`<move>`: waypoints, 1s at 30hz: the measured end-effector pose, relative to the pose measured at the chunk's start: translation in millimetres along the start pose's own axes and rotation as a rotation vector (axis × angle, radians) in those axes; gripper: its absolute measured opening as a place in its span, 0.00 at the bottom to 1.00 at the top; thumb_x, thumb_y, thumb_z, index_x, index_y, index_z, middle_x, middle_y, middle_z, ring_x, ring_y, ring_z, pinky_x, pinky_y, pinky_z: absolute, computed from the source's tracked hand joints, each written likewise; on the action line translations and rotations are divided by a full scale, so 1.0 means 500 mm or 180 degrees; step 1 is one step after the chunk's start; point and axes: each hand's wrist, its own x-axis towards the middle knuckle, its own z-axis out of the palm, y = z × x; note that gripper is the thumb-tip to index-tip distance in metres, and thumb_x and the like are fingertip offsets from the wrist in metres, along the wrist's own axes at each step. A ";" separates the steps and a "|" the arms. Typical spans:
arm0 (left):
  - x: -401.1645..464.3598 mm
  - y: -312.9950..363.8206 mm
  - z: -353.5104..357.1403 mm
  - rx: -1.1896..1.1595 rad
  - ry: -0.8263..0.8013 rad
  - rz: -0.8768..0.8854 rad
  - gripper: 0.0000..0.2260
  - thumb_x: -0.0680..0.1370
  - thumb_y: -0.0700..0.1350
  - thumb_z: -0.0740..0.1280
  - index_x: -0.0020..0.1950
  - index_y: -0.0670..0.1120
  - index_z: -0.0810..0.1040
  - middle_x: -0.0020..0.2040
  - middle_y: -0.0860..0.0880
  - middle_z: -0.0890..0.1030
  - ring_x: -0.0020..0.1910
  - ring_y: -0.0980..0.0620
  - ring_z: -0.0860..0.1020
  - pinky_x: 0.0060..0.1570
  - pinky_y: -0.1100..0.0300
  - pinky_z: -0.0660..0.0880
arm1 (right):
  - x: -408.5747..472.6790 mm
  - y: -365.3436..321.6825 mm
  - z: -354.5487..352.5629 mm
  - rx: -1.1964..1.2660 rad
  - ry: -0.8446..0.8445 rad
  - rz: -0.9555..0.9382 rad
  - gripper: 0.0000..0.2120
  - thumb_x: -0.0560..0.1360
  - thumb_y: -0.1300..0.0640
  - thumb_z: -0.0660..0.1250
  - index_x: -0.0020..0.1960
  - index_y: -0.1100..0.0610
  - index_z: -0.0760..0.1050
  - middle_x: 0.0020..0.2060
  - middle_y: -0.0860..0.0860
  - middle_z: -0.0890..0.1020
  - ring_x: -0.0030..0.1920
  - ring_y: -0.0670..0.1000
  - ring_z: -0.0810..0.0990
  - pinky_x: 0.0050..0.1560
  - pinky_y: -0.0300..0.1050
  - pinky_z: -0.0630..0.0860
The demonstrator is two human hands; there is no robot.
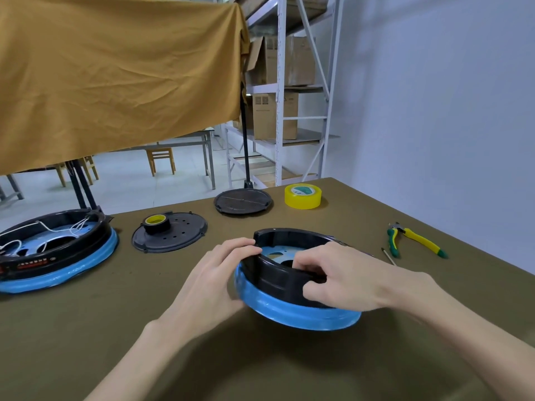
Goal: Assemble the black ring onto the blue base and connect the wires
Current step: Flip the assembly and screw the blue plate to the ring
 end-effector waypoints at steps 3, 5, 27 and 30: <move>-0.006 0.009 0.000 -0.0226 0.0023 -0.0148 0.36 0.67 0.51 0.79 0.73 0.54 0.71 0.68 0.60 0.75 0.65 0.58 0.75 0.63 0.50 0.77 | -0.002 0.011 0.006 0.0098 0.0096 -0.0128 0.06 0.74 0.45 0.66 0.40 0.44 0.74 0.34 0.46 0.79 0.35 0.46 0.76 0.37 0.45 0.74; -0.007 0.015 -0.002 -0.0373 0.0028 -0.0368 0.36 0.66 0.57 0.75 0.73 0.56 0.69 0.64 0.63 0.75 0.61 0.59 0.75 0.60 0.53 0.78 | -0.003 0.018 0.009 0.0114 0.0242 -0.0161 0.11 0.75 0.41 0.70 0.40 0.45 0.74 0.34 0.45 0.79 0.36 0.46 0.77 0.35 0.39 0.73; 0.046 0.031 -0.049 -0.2533 0.1088 -0.3246 0.42 0.60 0.81 0.67 0.53 0.47 0.85 0.50 0.48 0.87 0.50 0.46 0.84 0.55 0.54 0.80 | 0.068 0.027 -0.019 -0.0223 0.2370 0.0133 0.21 0.82 0.46 0.63 0.73 0.52 0.70 0.64 0.49 0.73 0.67 0.49 0.69 0.71 0.46 0.63; 0.041 0.036 -0.039 -0.2992 0.0449 -0.3688 0.39 0.58 0.84 0.66 0.48 0.53 0.89 0.51 0.48 0.88 0.49 0.45 0.84 0.55 0.51 0.78 | 0.083 0.061 0.011 -0.0214 0.1941 0.0498 0.26 0.82 0.47 0.65 0.78 0.51 0.64 0.69 0.50 0.69 0.69 0.52 0.68 0.70 0.46 0.61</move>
